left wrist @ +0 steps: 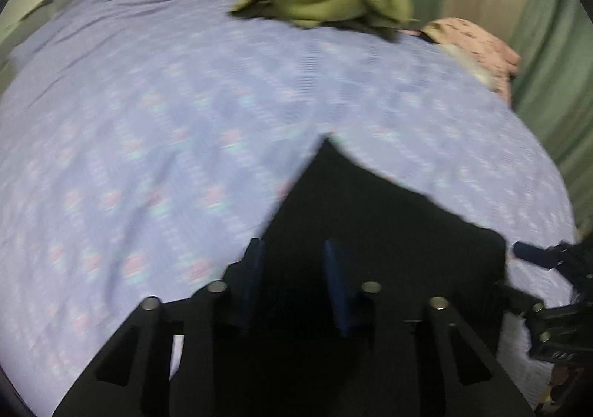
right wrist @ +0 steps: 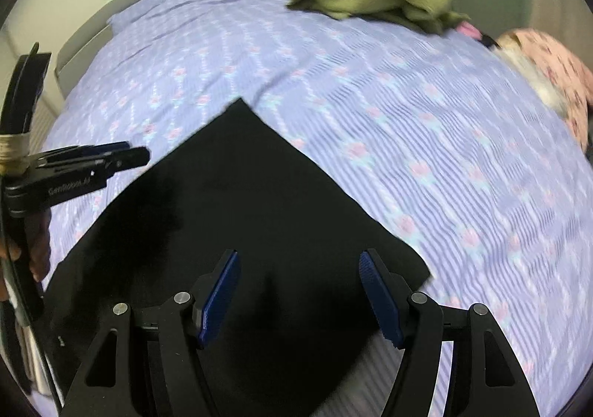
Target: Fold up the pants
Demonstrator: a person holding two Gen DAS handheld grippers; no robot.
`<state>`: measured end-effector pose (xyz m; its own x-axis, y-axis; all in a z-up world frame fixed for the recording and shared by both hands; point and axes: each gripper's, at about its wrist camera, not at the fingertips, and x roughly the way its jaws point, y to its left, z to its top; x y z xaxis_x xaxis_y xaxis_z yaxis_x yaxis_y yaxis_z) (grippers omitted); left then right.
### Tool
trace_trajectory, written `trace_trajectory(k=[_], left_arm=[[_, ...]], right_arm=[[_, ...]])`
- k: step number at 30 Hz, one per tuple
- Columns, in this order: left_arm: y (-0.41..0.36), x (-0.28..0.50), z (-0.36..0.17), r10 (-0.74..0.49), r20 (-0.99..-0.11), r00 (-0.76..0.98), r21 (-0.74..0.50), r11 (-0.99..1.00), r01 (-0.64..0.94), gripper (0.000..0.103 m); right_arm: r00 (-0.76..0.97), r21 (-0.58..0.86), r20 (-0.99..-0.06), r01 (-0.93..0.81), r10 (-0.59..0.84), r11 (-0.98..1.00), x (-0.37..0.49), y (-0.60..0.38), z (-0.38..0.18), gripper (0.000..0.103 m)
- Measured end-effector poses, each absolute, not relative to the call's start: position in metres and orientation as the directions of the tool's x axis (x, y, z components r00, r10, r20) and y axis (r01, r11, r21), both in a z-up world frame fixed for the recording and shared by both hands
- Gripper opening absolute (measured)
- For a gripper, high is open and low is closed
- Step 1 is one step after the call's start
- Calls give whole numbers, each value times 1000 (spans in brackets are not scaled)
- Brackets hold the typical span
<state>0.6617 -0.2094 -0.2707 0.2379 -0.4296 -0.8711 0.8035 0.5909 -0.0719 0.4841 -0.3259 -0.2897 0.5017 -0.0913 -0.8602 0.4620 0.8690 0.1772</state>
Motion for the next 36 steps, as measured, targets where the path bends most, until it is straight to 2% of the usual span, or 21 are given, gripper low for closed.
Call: trace_trajectory(k=[1,4,6,7,9,12,14,16,17,20,23,24,27,29,32,36], left_arm=[[-219,661,-277,-434,-875,213,-89,579,811,20],[-246,665,-303,-415,-898,145,-140,582,801,16],[-259,677,-324,-326,-928,182,-75,639,765,15],[-261,685,-333,-288,-936,200,-47,669,742,9],[-262,701,-342,-251,-946,208,-45,733,679,4],[-267,707,-332,-204,-944,261,10,771,637,4],[-271,699,-312,-189,-923,334,80,755,651,9],[-263,683,-283,-237,-880,412,119,728,675,36],[-253,669,-264,-266,-854,447,135,717,684,39],[-212,628,-227,-357,-809,467,111,688,717,40],[-157,588,-205,-359,-797,486,108,707,699,41],[-136,579,-200,-345,-797,495,106,727,678,45],[-74,543,-200,-296,-817,495,55,815,577,50],[-24,520,-206,-235,-842,486,26,882,470,50],[42,492,-215,-167,-870,464,-12,948,319,57],[104,470,-222,-124,-889,441,-48,983,179,58]], right_arm=[[492,183,-866,477,-88,860,479,-331,-293,68],[466,206,-882,501,-62,840,474,-343,-305,68],[464,216,-884,504,-51,836,474,-349,-314,68],[440,198,-896,509,-55,838,477,-352,-320,68],[412,176,-909,521,-65,835,479,-357,-328,68],[321,89,-939,567,-120,819,482,-369,-342,67],[307,55,-937,595,-164,802,477,-379,-338,67],[351,53,-915,589,-196,806,468,-380,-317,67],[370,49,-906,573,-204,818,464,-377,-307,67],[427,72,-887,499,-173,864,447,-363,-282,67],[456,95,-882,412,-115,906,429,-343,-267,67],[465,112,-881,378,-84,919,421,-333,-263,67],[462,121,-886,290,-28,949,404,-304,-255,67],[453,133,-891,234,13,963,395,-280,-252,67],[415,157,-907,172,73,973,391,-242,-254,67],[376,189,-915,80,146,979,391,-192,-250,67]])
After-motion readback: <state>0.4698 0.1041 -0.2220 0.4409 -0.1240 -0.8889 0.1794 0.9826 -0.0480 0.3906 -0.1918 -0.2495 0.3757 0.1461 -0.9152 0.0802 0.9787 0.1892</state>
